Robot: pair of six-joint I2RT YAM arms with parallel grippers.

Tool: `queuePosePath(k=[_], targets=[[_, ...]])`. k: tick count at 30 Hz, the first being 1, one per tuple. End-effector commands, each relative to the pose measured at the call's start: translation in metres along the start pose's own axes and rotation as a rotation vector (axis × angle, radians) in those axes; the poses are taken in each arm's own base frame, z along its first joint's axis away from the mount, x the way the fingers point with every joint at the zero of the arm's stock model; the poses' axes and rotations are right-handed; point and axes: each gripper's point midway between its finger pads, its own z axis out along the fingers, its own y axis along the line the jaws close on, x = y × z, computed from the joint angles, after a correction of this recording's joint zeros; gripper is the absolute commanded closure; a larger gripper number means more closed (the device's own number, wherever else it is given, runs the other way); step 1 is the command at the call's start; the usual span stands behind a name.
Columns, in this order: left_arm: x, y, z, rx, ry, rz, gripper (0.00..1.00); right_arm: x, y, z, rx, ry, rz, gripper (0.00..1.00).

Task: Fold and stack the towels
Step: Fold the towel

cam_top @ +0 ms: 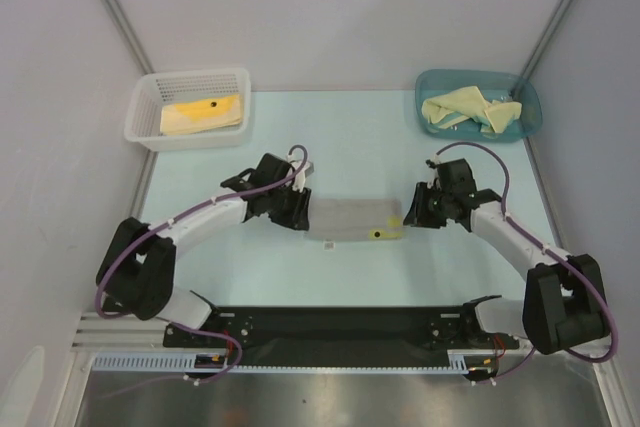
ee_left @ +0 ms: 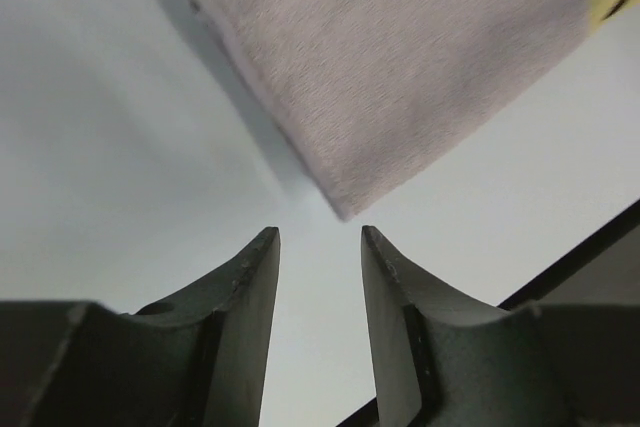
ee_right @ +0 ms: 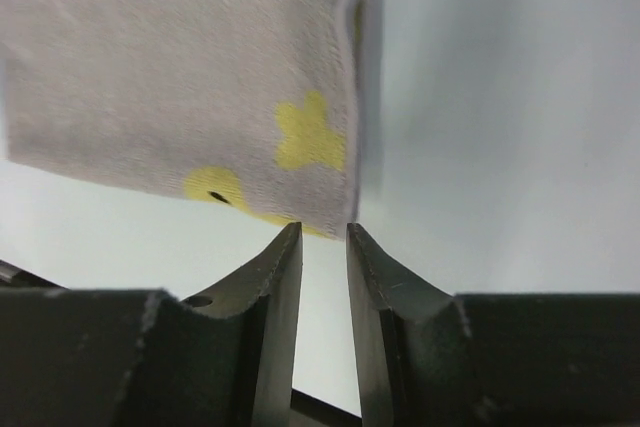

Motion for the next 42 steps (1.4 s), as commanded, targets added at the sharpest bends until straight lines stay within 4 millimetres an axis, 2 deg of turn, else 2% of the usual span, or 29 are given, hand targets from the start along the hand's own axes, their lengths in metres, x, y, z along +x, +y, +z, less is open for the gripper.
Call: queuePosePath(k=[1,4,7,8,9,11,12,15,17,20,21,23,24,28,30,33,34,35,37,38,42], targets=[[-0.052,-0.042,-0.029,0.119,-0.186,0.016,0.56,-0.032,0.038,-0.019,-0.093,-0.088,-0.002,0.7],[-0.06,-0.067,-0.029,0.225,-0.233,-0.003,0.55,-0.035,0.052,-0.012,-0.127,-0.082,0.005,0.73],[-0.049,-0.072,-0.016,0.254,-0.216,-0.032,0.55,-0.03,0.054,0.001,-0.129,-0.071,0.005,0.74],[-0.043,-0.07,-0.01,0.245,-0.204,-0.035,0.55,-0.028,0.053,0.005,-0.125,-0.069,0.001,0.74],[-0.029,-0.062,0.002,0.217,-0.168,-0.055,0.55,-0.016,0.043,0.014,-0.096,-0.043,0.009,0.74],[-0.019,-0.05,0.015,0.174,-0.151,-0.089,0.56,-0.011,0.038,0.022,-0.089,-0.045,0.014,0.74],[-0.004,-0.042,0.027,0.15,-0.109,-0.109,0.57,-0.003,0.031,0.029,-0.077,-0.033,0.02,0.74],[0.009,-0.03,0.039,0.099,-0.083,-0.137,0.57,0.006,0.024,0.036,-0.067,-0.018,0.018,0.74],[0.009,-0.027,0.04,0.086,-0.08,-0.141,0.57,0.009,0.021,0.038,-0.055,-0.006,0.017,0.73],[0.001,-0.024,0.034,0.048,-0.089,-0.133,0.57,0.008,0.022,0.035,-0.056,-0.009,0.018,0.74],[-0.009,-0.023,0.03,0.028,-0.109,-0.132,0.56,0.009,0.021,0.033,-0.047,-0.002,0.028,0.74],[-0.012,-0.022,0.022,0.008,-0.101,-0.136,0.53,-0.001,0.024,0.025,-0.046,-0.027,0.034,0.74],[-0.022,-0.026,0.016,0.011,-0.124,-0.131,0.53,-0.001,0.025,0.022,-0.041,-0.023,0.037,0.74],[-0.045,-0.037,-0.003,0.045,-0.197,-0.116,0.51,-0.032,0.036,0.01,-0.074,-0.093,0.03,0.74],[-0.059,-0.044,-0.006,0.072,-0.238,-0.104,0.5,-0.041,0.038,0.015,-0.085,-0.101,0.024,0.74],[-0.069,-0.037,0.007,0.038,-0.233,-0.092,0.5,-0.057,0.031,0.026,-0.087,-0.107,0.02,0.74],[-0.071,-0.031,0.012,0.018,-0.225,-0.092,0.5,-0.058,0.029,0.03,-0.092,-0.102,0.009,0.74],[-0.071,-0.021,0.024,-0.019,-0.207,-0.096,0.5,-0.069,0.024,0.031,-0.095,-0.127,0.012,0.74],[-0.075,-0.009,0.032,-0.05,-0.199,-0.1,0.5,-0.07,0.016,0.042,-0.096,-0.118,0.008,0.74],[-0.075,-0.002,0.041,-0.062,-0.182,-0.109,0.5,-0.077,0.011,0.044,-0.095,-0.137,0.003,0.73],[-0.077,0.016,0.048,-0.093,-0.166,-0.153,0.51,-0.075,-0.003,0.062,-0.089,-0.102,0.017,0.74]])
